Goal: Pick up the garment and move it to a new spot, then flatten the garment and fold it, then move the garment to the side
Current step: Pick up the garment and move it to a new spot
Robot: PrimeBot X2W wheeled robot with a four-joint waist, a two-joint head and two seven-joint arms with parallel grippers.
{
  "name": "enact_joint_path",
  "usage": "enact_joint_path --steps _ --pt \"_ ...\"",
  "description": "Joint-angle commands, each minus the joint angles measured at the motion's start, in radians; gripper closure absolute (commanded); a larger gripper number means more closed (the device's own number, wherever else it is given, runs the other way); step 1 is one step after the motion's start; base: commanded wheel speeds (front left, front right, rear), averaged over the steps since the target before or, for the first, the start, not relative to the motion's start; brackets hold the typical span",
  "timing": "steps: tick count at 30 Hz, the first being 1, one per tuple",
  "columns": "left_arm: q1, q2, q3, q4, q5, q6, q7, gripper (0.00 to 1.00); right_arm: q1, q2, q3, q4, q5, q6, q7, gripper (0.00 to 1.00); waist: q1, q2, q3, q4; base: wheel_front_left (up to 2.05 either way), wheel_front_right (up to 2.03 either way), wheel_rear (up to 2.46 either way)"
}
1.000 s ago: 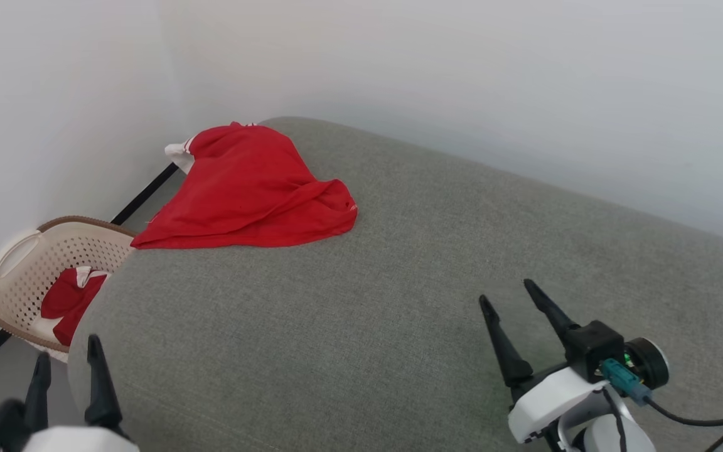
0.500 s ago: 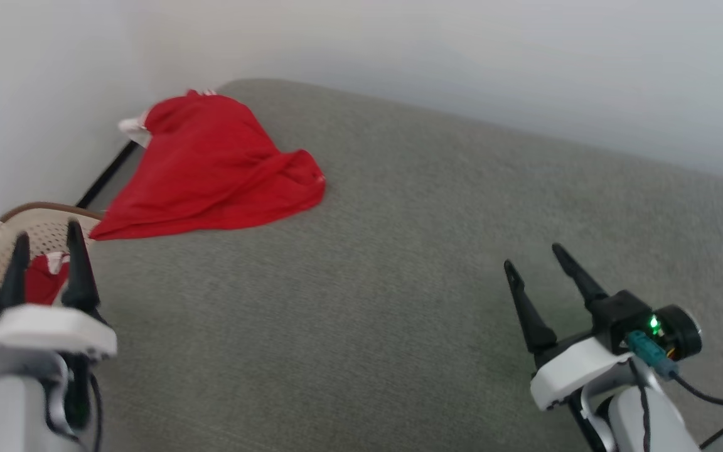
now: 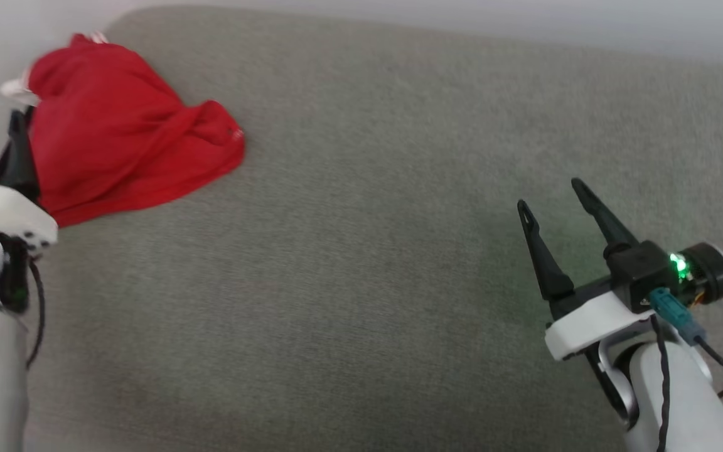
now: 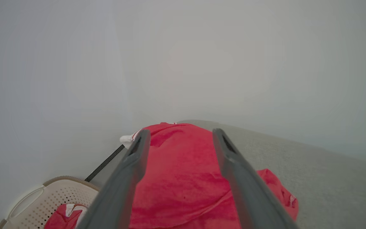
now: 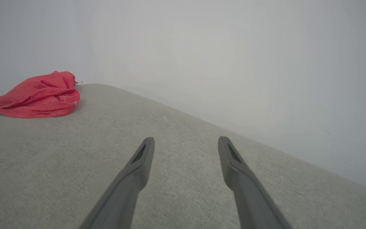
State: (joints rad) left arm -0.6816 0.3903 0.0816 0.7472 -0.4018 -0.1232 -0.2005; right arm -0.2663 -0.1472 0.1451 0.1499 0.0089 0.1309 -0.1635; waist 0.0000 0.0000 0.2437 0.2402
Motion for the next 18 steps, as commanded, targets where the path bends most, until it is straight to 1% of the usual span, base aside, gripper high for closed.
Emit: enact_joint_path --steps 1,5,10,12,18 --pt "-0.031 0.011 -0.004 0.026 -0.013 -0.003 0.003 0.00 -0.018 -0.001 0.003 -0.016 -0.005 0.000 0.006 0.00 0.0000 0.0000 0.051 -0.041 0.00 0.00 0.00" --pt "-0.135 0.051 -0.034 0.140 -0.039 -0.007 0.029 0.00 -0.033 -0.008 0.011 -0.067 -0.016 0.000 0.028 0.00 0.0000 0.0000 0.103 -0.070 0.00 0.00 0.00" --pt "-0.243 0.092 -0.083 0.252 -0.096 -0.006 0.105 0.00 -0.048 -0.019 0.016 -0.135 -0.027 0.000 0.057 0.00 0.0000 0.0000 0.165 -0.093 0.00 0.00 0.00" --pt "-0.299 0.111 -0.099 0.318 -0.134 -0.006 0.162 0.00 -0.053 -0.022 0.021 -0.173 -0.033 0.000 0.077 0.00 0.0000 0.0000 0.198 -0.102 0.00 0.00 0.00" --pt "-0.391 0.141 -0.139 0.436 -0.147 -0.006 0.298 0.00 -0.058 -0.036 0.030 -0.236 -0.043 0.000 0.120 0.00 0.0000 0.0000 0.248 -0.114 0.00 0.00 0.00"
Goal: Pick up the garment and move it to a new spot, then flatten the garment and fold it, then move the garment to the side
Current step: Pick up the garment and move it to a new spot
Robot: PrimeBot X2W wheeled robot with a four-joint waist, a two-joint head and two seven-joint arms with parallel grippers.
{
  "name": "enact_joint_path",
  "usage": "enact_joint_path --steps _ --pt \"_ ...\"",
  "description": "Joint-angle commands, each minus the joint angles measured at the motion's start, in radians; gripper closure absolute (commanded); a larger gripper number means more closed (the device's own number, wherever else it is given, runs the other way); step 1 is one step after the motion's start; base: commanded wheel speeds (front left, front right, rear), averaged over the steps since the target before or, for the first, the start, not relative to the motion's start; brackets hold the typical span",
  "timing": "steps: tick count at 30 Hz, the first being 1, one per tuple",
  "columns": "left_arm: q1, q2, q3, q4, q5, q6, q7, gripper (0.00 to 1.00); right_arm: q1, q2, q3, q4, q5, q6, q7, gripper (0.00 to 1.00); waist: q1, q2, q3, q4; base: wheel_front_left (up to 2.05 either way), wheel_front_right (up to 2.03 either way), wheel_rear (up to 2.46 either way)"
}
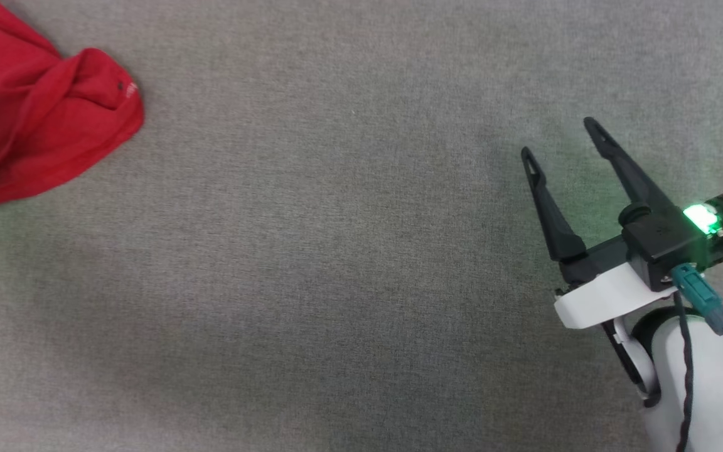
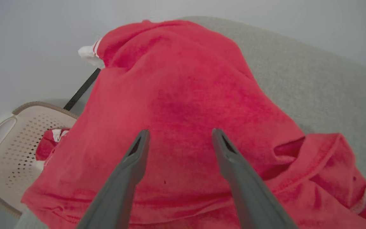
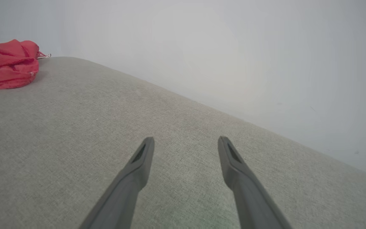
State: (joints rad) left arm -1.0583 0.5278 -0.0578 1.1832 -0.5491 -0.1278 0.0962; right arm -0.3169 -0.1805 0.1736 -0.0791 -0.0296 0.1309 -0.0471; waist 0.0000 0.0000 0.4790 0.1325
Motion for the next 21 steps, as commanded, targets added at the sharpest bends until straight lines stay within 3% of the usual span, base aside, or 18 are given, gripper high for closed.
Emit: enact_joint_path --steps 1,11,21 --pt "-0.028 0.003 0.000 0.015 -0.010 -0.002 0.023 0.00 -0.009 -0.004 0.002 -0.016 -0.005 0.000 0.009 0.00 0.0000 0.0000 0.020 -0.007 0.00 0.00 0.00" --pt "-0.112 0.008 -0.056 0.086 -0.011 -0.002 0.244 0.00 -0.021 -0.026 0.006 -0.120 -0.013 0.000 0.072 0.00 0.0000 0.0000 0.094 -0.022 0.00 0.00 0.00" --pt "-0.085 -0.076 -0.098 0.111 -0.042 -0.004 0.370 0.00 -0.036 -0.037 0.003 -0.168 -0.022 0.000 0.104 0.00 0.0000 0.0000 0.136 -0.013 0.00 0.00 0.00"
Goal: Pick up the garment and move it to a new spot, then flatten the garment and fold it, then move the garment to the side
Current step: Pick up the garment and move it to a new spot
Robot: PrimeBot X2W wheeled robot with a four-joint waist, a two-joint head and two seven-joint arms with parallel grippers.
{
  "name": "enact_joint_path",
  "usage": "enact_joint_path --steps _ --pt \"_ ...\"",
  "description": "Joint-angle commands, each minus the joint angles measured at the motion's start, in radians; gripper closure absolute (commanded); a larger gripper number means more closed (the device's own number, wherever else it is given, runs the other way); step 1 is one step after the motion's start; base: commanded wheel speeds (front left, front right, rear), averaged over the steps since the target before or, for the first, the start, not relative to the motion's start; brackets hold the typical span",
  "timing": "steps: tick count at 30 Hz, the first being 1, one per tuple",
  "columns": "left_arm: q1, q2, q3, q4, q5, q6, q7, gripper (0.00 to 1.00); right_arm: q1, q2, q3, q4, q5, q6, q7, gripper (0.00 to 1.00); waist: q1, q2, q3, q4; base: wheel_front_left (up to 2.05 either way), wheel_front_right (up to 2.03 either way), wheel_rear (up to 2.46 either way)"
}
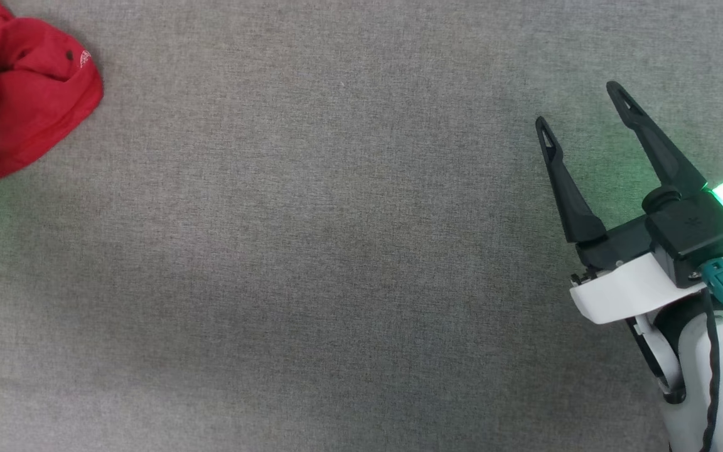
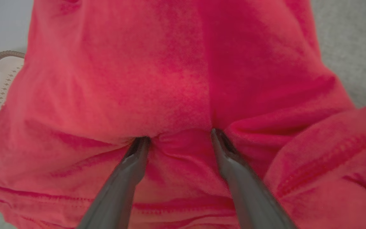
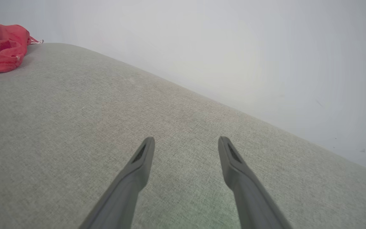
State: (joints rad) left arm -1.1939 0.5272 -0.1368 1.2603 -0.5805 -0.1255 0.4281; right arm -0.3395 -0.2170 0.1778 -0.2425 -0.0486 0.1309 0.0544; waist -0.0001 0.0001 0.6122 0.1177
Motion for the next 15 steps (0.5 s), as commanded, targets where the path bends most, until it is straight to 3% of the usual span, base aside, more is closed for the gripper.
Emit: enact_joint_path --steps 1,7,8,9,10,15 --pt "0.056 -0.081 -0.019 0.036 -0.015 -0.007 0.045 0.00 -0.016 -0.001 -0.001 -0.007 -0.004 0.000 0.005 0.00 0.0001 -0.0001 0.006 0.003 0.00 0.00 0.00" --pt "0.086 -0.107 -0.036 0.041 -0.032 -0.008 0.075 0.00 -0.021 -0.003 0.002 -0.017 -0.005 0.000 0.013 0.00 0.0001 -0.0001 0.013 0.004 0.00 0.00 0.00" --pt "0.092 -0.103 -0.037 0.043 -0.034 -0.005 0.066 0.06 -0.021 -0.003 -0.001 -0.020 -0.007 0.000 0.014 0.00 0.0001 -0.0001 0.015 0.006 0.00 0.00 0.00" --pt "0.091 -0.101 -0.039 0.043 -0.033 -0.005 0.057 0.91 -0.020 -0.003 -0.002 -0.020 -0.008 0.000 0.014 0.00 0.0001 -0.0001 0.015 0.008 0.00 0.00 0.00" --pt "0.085 -0.096 -0.040 0.042 -0.034 -0.006 0.043 1.00 -0.019 -0.001 -0.005 -0.019 -0.009 0.000 0.014 0.00 0.0001 -0.0001 0.014 0.010 0.00 0.00 0.00" --pt "0.038 -0.056 -0.047 0.019 -0.022 -0.006 -0.036 1.00 -0.013 0.007 -0.016 -0.006 -0.005 0.000 0.003 0.00 0.0001 -0.0001 -0.007 0.025 0.00 0.00 0.00"
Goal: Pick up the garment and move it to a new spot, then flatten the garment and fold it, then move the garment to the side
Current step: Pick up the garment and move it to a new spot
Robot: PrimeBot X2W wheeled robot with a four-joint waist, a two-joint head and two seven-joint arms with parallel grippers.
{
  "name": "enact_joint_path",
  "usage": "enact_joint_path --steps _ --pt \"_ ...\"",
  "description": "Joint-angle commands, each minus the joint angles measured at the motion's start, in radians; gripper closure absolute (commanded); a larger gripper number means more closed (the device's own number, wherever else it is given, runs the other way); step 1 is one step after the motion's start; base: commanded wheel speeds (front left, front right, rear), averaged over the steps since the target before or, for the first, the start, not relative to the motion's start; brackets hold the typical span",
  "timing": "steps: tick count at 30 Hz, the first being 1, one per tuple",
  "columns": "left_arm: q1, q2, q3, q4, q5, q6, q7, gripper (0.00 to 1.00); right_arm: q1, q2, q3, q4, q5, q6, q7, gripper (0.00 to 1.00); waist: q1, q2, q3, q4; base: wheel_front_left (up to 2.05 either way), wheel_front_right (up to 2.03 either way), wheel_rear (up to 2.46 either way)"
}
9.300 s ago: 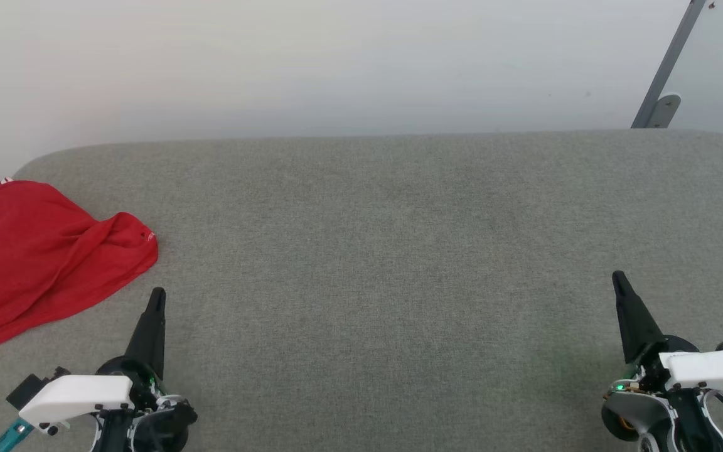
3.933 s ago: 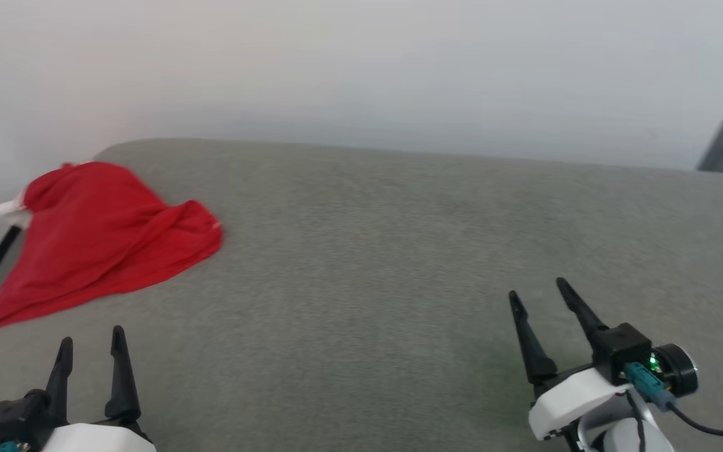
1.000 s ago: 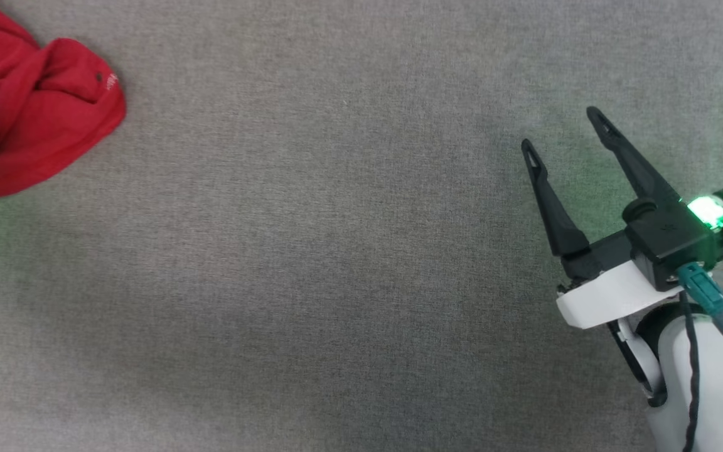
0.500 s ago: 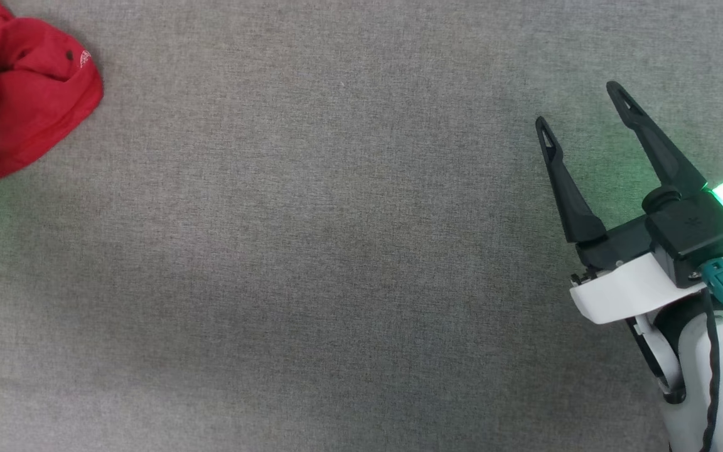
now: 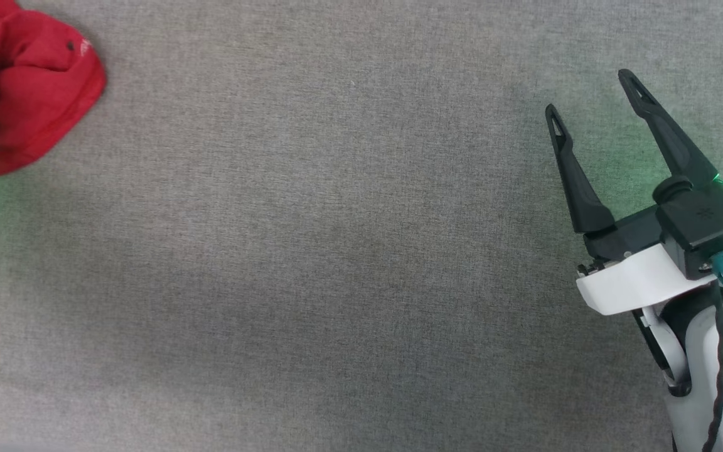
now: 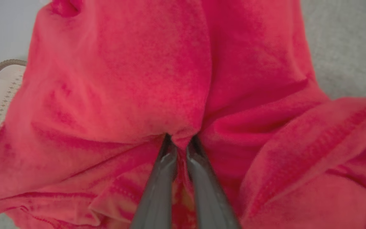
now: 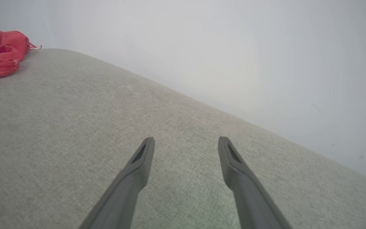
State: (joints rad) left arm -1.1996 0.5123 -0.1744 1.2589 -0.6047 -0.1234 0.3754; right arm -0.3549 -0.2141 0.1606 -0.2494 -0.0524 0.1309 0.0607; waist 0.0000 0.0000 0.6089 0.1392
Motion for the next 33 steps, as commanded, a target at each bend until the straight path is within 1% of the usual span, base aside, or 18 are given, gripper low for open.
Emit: enact_joint_path --steps 1,7,18,25,33 --pt "0.032 -0.033 -0.011 0.018 0.003 -0.008 0.007 1.00 0.002 0.004 -0.001 0.006 0.002 0.000 -0.009 0.00 0.0000 0.0000 -0.010 0.007 0.00 0.00 0.00" --pt "-0.030 0.022 -0.042 -0.005 0.026 -0.006 -0.035 1.00 -0.001 0.024 -0.005 0.040 0.013 0.000 -0.039 0.00 0.0000 0.0000 -0.067 0.022 0.00 0.00 0.00" --pt "-0.101 0.082 -0.136 -0.072 0.063 -0.006 -0.086 1.00 0.016 0.069 -0.011 0.130 0.035 0.000 -0.108 0.00 0.0000 0.0000 -0.199 0.048 0.00 0.00 0.00" --pt "-0.160 0.094 -0.224 -0.131 0.095 -0.006 -0.101 1.00 0.040 0.098 -0.017 0.186 0.045 0.000 -0.151 0.00 0.0000 0.0000 -0.287 0.071 0.00 0.00 0.00" --pt "-0.199 0.103 -0.313 -0.206 0.070 -0.006 -0.069 1.00 0.060 0.123 -0.028 0.229 0.058 0.000 -0.191 0.00 0.0000 0.0000 -0.361 0.076 0.00 0.00 0.00"
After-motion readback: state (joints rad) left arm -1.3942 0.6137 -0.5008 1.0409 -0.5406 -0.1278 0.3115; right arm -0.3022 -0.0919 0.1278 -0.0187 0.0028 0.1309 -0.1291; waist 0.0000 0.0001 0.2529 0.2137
